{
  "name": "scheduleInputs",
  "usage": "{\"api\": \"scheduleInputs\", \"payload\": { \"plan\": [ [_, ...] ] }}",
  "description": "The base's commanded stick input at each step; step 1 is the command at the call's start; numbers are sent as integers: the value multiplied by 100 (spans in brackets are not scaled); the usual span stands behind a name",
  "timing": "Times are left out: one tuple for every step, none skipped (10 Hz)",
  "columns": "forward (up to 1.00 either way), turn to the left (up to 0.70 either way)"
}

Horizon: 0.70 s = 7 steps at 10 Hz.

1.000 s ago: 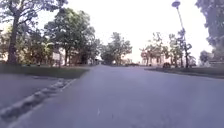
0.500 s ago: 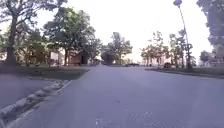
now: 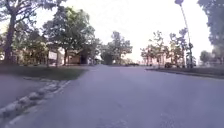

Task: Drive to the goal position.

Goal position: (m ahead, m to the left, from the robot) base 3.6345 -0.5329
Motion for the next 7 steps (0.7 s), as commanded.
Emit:
{"api": "scheduleInputs", "payload": {
  "plan": [
    [50,0],
    [50,0],
    [50,0],
    [50,0],
    [50,0],
    [50,0],
    [50,0]
  ]
}}
